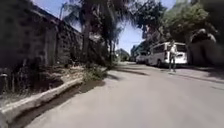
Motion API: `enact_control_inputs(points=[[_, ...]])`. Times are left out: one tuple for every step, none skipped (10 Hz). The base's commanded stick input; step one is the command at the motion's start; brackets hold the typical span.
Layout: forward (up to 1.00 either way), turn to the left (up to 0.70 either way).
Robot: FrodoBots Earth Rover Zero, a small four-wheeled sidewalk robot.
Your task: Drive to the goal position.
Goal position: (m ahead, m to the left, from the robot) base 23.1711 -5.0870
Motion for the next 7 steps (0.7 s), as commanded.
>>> enact_control_inputs(points=[[1.00,-0.01],[1.00,-0.01],[1.00,0.00],[1.00,0.00],[1.00,0.00],[1.00,0.00],[1.00,0.00]])
